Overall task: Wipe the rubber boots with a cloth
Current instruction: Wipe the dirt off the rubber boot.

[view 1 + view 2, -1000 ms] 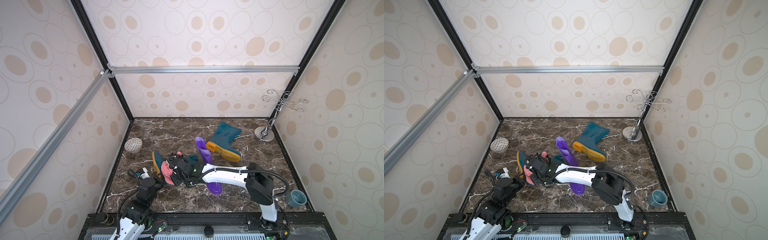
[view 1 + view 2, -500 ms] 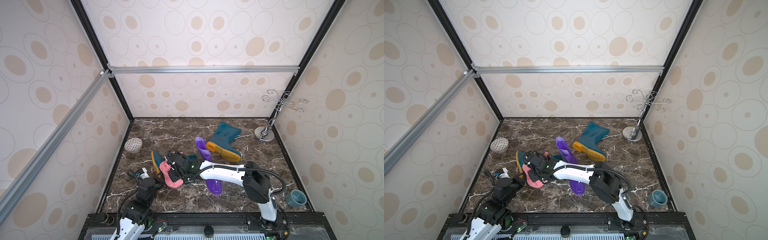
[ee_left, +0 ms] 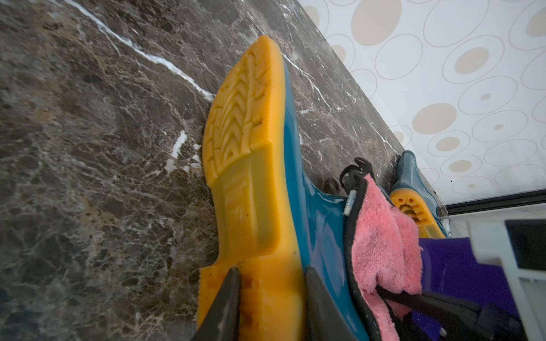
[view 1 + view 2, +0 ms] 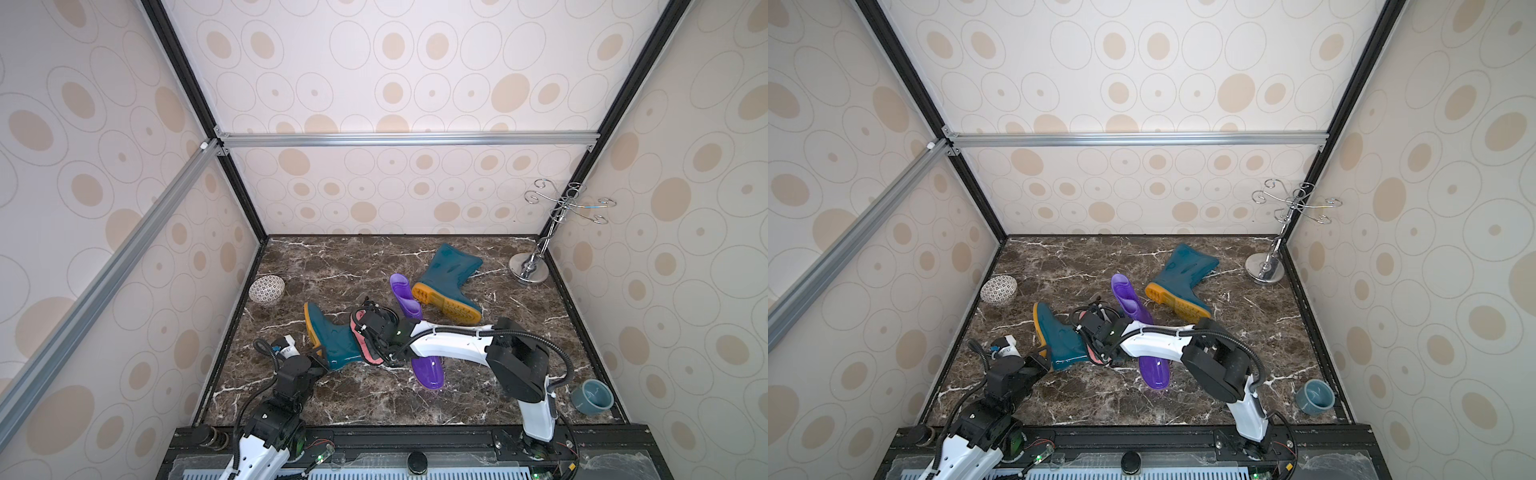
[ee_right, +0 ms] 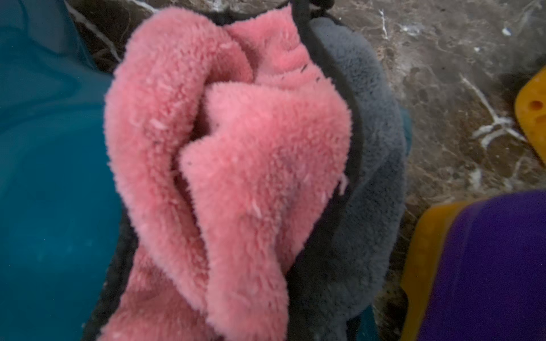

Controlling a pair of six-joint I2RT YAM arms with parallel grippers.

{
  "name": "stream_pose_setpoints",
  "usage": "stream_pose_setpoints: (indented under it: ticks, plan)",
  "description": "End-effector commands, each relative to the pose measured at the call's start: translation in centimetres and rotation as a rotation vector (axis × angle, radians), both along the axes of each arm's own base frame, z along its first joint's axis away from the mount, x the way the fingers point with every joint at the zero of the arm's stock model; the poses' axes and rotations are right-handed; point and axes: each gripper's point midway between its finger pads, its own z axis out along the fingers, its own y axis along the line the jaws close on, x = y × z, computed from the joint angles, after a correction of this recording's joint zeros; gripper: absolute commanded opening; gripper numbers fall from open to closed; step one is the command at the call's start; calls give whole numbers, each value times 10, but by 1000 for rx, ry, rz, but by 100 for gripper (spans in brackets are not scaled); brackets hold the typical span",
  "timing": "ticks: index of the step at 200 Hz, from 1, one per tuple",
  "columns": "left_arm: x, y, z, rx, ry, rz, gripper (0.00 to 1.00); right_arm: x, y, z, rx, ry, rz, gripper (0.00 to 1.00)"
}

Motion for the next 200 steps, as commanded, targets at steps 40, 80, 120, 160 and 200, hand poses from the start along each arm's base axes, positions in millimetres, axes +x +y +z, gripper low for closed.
stream_pose_setpoints:
  ticks: [40, 80, 120, 160, 200]
  plan:
    - [-22, 14, -55, 61, 159, 40, 0, -39, -17, 32, 16, -4, 24, 0]
    - [-21, 13, -55, 62, 159, 35, 0, -55, 14, 36, 103, 54, 143, 0]
    - [-21, 13, -55, 66, 161, 34, 0, -69, 84, 63, 313, 112, 319, 0]
    - [-21, 13, -56, 66, 162, 34, 0, -74, 116, 88, 396, 102, 377, 0]
    - [-21, 14, -56, 66, 162, 35, 0, -45, 80, 62, 240, -17, 228, 0]
